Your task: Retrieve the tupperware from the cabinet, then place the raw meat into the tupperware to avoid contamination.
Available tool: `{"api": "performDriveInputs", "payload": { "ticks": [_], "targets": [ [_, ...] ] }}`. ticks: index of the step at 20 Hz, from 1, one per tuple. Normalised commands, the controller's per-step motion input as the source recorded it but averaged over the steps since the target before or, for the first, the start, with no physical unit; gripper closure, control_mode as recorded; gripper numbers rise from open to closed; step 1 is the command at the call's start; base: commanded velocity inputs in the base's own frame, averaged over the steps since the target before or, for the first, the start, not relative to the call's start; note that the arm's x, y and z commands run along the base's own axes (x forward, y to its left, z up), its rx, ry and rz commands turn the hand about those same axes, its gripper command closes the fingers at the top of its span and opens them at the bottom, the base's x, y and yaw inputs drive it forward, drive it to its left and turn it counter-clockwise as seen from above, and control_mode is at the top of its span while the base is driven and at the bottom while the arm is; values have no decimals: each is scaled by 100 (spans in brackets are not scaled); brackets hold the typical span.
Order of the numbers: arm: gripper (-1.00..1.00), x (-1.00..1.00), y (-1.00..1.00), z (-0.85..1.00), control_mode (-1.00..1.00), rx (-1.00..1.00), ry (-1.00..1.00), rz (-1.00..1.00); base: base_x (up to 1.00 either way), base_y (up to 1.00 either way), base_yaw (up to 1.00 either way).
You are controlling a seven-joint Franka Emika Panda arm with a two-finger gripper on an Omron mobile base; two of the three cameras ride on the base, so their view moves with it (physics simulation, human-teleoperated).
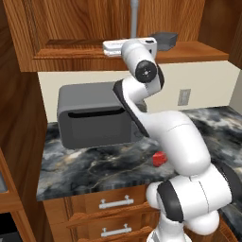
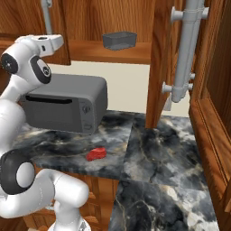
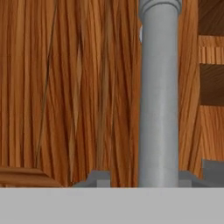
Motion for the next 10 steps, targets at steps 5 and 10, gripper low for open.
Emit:
{"api": "performDriveInputs", "payload": {
  "ticks": [5,10],
  "targets": [
    [100,-48,84,2,-100,0,0,-1,0,0,0],
    [100,-51,89,0,-100,0,0,-2,0,0,0]
  ]
}}
